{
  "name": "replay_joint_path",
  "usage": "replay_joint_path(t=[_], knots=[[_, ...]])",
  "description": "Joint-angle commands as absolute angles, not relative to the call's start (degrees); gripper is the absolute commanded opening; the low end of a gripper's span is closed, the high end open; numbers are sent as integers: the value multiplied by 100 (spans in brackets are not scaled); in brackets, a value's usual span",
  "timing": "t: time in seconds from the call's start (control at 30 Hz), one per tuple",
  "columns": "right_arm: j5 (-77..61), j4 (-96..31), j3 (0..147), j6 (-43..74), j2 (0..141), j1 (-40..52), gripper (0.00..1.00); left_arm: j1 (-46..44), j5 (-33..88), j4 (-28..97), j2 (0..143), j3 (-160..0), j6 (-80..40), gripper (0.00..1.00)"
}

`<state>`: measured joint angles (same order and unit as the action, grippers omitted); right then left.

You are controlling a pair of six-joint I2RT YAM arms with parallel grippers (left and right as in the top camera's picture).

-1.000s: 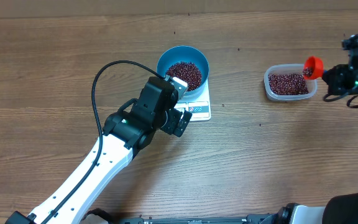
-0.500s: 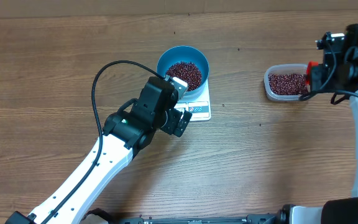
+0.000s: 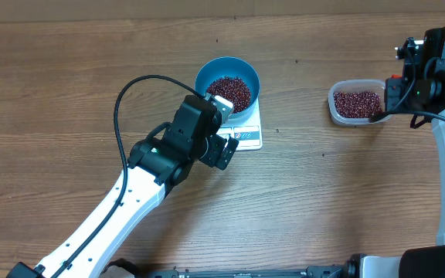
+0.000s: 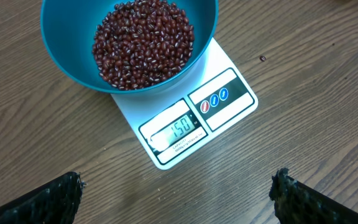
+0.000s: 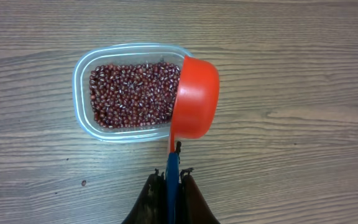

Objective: Scoop item into bowl and weigh 150g on scale
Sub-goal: 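Move the red scoop back over the bean tub, right gripper, then lower the red scoop into the bean tub and release it, right gripper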

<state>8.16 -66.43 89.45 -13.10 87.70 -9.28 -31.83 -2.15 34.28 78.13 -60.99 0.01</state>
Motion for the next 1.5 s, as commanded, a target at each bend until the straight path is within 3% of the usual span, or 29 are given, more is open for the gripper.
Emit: replay_joint_path(t=[0.0,0.2,0.3,0.4,0.67,0.7,0.83,0.97,1.2,1.47], knots=[[904,-6608,8958,-1216,8696,-904,4,-3168,-189,3426,7848,-6080,69,100],[-578,-6514,8954,-701,8816,-906,7,-3168,-189,3426,7848,-6080,69,100],[-589,-6484,8901,-263,9024,-906,10,-3168,-189,3426,7848,-6077,69,100],[-589,-6438,8794,134,9253,-906,4,-3168,-189,3426,7848,-6077,69,99],[-593,-5655,8239,1079,9465,-906,4,-3168,-189,3426,7848,-6080,69,100],[-593,-5564,8152,1164,9465,-906,6,-3168,-189,3426,7848,-6080,69,100],[-589,-5492,7924,1219,9465,-906,40,-3168,-187,3426,7848,-6077,69,100],[-558,-5548,7870,1197,9465,-906,54,-3168,-189,3428,7848,-6080,69,99],[-429,-5717,7870,1197,9465,-906,61,-3168,-189,3426,7848,-6080,69,100],[392,-6479,7870,1199,9465,-906,61,-3168,-189,3426,7848,-6080,69,100]])
